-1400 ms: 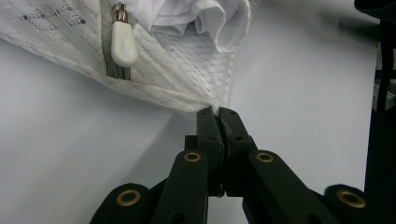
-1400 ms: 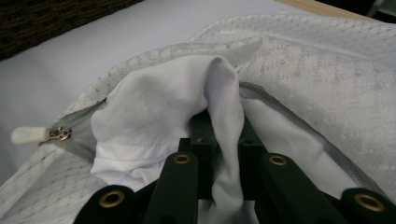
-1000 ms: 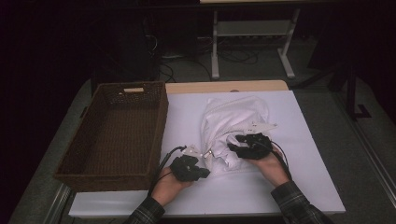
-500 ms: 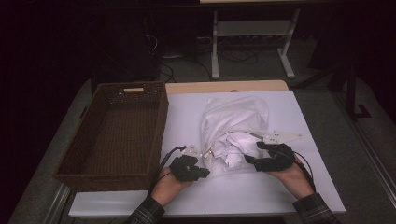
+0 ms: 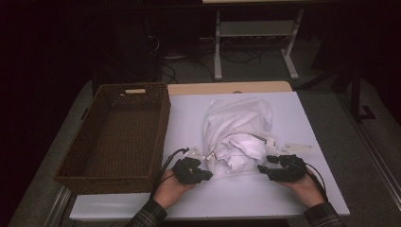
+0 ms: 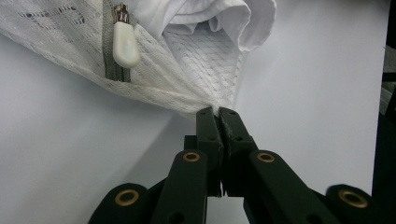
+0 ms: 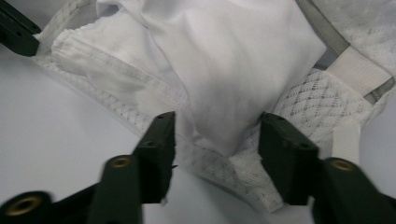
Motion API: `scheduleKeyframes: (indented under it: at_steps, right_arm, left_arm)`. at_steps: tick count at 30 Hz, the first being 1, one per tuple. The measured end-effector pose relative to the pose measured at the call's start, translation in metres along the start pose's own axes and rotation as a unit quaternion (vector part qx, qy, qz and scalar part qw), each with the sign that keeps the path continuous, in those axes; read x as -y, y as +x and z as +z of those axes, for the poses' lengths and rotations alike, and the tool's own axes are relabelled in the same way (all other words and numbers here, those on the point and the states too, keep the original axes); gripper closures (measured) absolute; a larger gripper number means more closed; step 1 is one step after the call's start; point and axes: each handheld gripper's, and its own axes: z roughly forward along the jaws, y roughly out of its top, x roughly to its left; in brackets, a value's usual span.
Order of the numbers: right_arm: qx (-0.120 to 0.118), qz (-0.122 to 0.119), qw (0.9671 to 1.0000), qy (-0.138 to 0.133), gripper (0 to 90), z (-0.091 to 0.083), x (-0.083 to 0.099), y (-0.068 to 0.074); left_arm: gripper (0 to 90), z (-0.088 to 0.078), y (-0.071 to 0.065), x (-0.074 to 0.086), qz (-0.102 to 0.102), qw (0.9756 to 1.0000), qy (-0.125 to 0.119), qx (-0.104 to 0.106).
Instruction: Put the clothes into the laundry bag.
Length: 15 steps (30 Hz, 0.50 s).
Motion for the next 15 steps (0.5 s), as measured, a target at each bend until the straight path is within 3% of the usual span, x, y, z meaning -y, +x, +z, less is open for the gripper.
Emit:
scheduleKeyframes:
  at_steps: [1, 2, 3, 6, 15]
  right_arm:
    - [0.004, -0.001, 1.0000, 0.001, 56.8, 0.001, 0.000, 0.000]
    - [0.007, -0.001, 1.0000, 0.000, 70.0, 0.000, 0.000, -0.002]
    - [0.007, -0.001, 1.0000, 0.000, 70.0, 0.000, 0.000, -0.002]
    - [0.010, -0.013, 0.9996, -0.025, 83.9, -0.008, -0.004, 0.002]
    - [0.008, -0.035, 0.9982, -0.049, 86.6, -0.008, -0.024, 0.012]
  left_arm:
    - [87.8, 0.000, 0.000, 0.000, 0.000, 1.0000, 0.000, 0.000]
    - [87.8, 0.000, 0.000, 0.000, 0.000, 1.0000, 0.000, 0.000]
    - [87.8, 0.000, 0.000, 0.000, 0.001, 1.0000, 0.000, 0.000]
    - [87.8, 0.000, 0.000, 0.000, 0.002, 1.0000, 0.000, 0.000]
    - [87.9, 0.002, -0.001, 0.000, 0.006, 1.0000, 0.005, 0.000]
